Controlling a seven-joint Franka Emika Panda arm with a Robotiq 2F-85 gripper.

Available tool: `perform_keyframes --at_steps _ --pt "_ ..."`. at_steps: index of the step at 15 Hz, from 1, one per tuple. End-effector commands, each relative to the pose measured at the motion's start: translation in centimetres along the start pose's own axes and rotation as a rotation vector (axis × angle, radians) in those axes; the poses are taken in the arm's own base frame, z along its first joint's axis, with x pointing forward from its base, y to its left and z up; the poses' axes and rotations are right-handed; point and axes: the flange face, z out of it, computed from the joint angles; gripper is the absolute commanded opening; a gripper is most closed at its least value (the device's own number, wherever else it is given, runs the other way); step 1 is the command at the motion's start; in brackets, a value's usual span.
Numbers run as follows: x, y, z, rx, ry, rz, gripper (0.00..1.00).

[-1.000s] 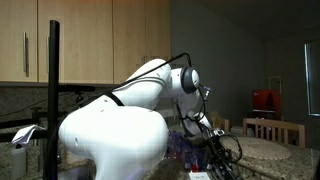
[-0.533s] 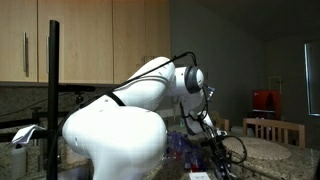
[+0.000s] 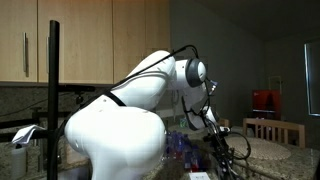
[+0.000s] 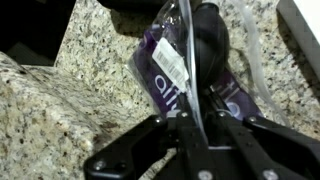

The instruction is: Move the pack to the counter top

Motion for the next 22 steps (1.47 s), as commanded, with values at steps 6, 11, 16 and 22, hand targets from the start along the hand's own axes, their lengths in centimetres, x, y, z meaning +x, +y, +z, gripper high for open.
perform_keyframes --at_steps 6,11,16,22 --pt "-7.1 5.2 -10.4 -0.065 0.097 0.062 0.11" --pt "-9.1 8.9 -14.2 -0.194 0.173 0.228 0.11" --pt "-6.2 12.4 -18.5 -0.26 0.166 0.481 0.1" --pt "-2.8 18.1 -18.4 -0.122 0.113 0.633 0.11"
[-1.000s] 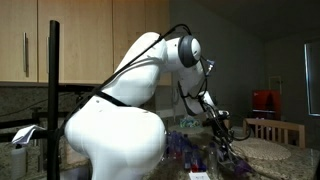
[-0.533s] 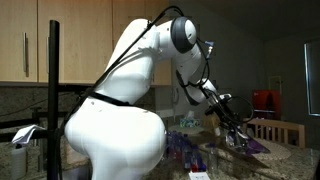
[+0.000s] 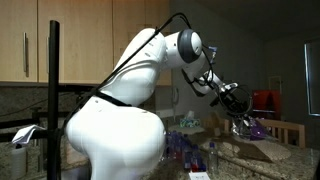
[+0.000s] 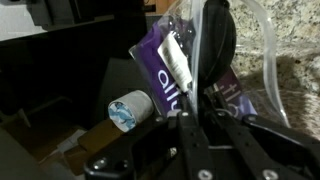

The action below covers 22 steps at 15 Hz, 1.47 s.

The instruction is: Move the pack to the counter top

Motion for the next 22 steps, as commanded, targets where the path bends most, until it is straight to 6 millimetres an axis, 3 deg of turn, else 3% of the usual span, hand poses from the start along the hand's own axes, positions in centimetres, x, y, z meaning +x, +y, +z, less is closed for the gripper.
perform_keyframes --at_steps 1,5,9,10,12,20,22 --pt "3.6 1.5 2.3 0.066 -0.082 0.08 0.1" --pt "5.9 2.2 6.3 0.1 -0.167 0.16 0.1" --pt "7.0 2.2 8.3 0.13 -0.21 0.213 0.08" --pt "7.2 2.2 8.3 0.134 -0.211 0.227 0.39" --pt "7.5 2.5 8.4 0.138 -0.21 0.25 0.46" --pt "7.9 3.0 7.2 0.13 -0.214 0.272 0.97" --pt "7.9 2.5 6.0 0.146 -0.197 0.252 1.0"
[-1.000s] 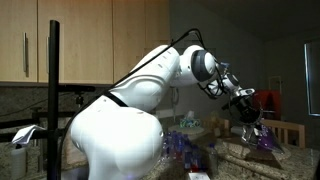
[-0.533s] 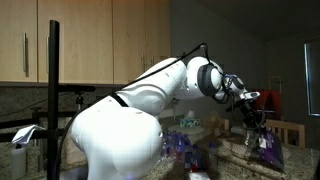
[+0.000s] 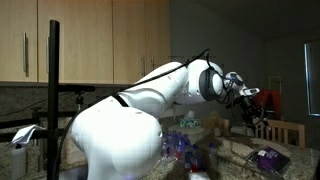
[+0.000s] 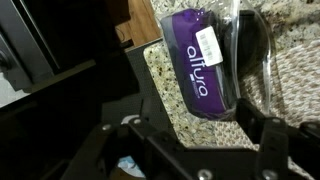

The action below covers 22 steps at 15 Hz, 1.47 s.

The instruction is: Move the pack to the counter top

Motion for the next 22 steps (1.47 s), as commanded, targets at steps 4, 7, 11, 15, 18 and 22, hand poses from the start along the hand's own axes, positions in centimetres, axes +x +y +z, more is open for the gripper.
perform_keyframes --at_steps 4,7,11,15,18,22 --pt "-3.0 -4.1 -4.0 0.106 0.004 -0.215 1.0" --pt "-4.9 -6.7 -5.5 0.161 0.007 -0.355 1.0" --pt "-7.0 -8.3 -6.4 0.23 -0.053 -0.518 1.0" --pt "-8.1 -8.6 -6.2 0.267 -0.134 -0.56 1.0" --pt "-7.7 -9.5 -5.8 0.24 -0.092 -0.52 1.0" --pt "-7.8 -9.7 -5.6 0.239 -0.093 -0.523 1.0"
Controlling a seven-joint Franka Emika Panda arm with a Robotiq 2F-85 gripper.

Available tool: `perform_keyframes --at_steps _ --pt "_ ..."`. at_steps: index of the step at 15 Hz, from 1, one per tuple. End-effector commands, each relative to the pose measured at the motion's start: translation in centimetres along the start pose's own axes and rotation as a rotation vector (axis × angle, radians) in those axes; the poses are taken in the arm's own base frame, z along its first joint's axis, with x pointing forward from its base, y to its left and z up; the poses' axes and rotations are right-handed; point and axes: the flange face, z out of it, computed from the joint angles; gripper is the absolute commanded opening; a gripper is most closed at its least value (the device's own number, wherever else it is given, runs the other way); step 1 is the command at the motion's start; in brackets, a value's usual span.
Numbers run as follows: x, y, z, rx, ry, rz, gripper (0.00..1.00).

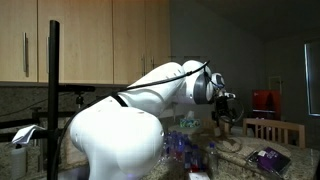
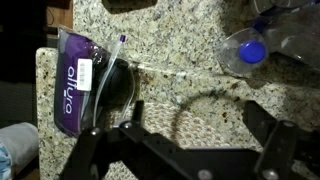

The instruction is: Move the pack to the counter top

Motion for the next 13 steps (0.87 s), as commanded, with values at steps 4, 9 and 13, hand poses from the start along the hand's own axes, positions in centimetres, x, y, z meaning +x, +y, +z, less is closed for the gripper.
perform_keyframes --at_steps 4,9,13 --pt "0.9 0.0 -0.4 -0.026 0.075 -0.002 1.0" --pt "2.2 -0.2 -1.1 0.029 0.191 0.038 1.0" --pt "1.9 -0.6 -1.0 0.024 0.172 0.017 1.0"
